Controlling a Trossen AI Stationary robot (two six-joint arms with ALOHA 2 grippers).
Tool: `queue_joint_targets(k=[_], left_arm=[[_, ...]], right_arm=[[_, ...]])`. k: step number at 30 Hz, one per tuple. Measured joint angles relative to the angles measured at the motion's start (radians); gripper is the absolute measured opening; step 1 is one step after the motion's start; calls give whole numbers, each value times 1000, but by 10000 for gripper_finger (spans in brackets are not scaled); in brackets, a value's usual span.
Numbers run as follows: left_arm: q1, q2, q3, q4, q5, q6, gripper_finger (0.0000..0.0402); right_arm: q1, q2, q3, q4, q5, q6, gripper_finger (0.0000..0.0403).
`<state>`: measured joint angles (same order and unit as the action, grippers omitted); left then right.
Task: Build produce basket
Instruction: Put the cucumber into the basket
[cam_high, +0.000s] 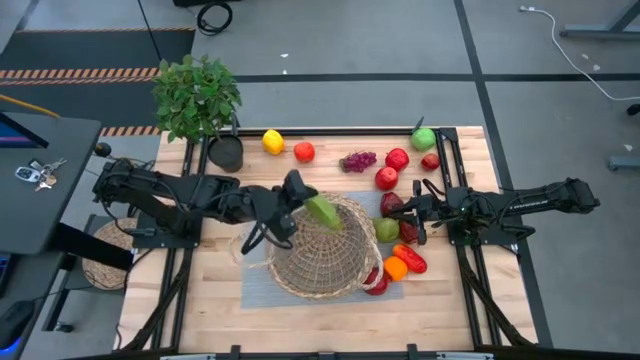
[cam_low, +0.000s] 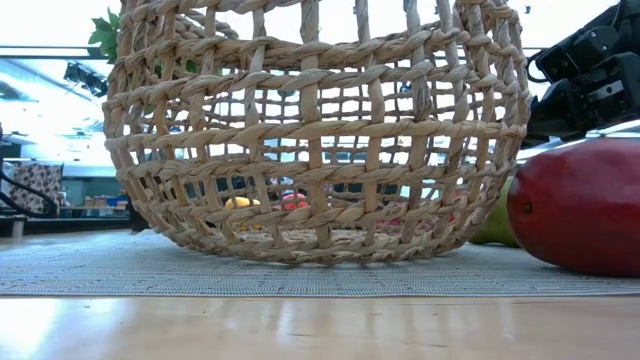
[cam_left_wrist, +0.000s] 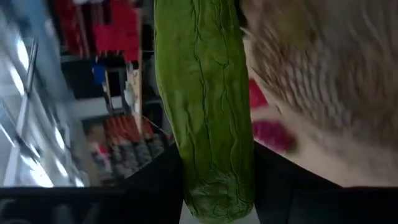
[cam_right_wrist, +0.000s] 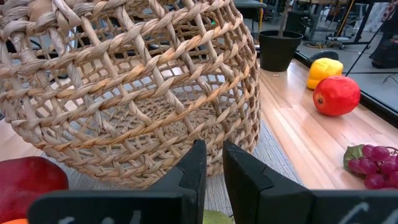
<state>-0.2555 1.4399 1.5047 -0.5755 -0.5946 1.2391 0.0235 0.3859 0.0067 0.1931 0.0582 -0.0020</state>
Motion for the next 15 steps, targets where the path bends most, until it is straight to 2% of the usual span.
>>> queue_joint_targets(k=[2, 5, 9, 15], left_arm=[[9, -3, 0, 20, 38, -76, 150], [27, -10, -1, 23, 155, -173, 150], [64, -21, -1, 51, 353, -301, 150], [138, -42, -1, 92, 703, -536, 151]], right_arm=[[0, 0, 0, 0, 0, 0, 61], [0, 0, 0, 0, 0, 0, 61], [0, 0, 0, 0, 0, 0, 61], [0, 0, 0, 0, 0, 0, 61]])
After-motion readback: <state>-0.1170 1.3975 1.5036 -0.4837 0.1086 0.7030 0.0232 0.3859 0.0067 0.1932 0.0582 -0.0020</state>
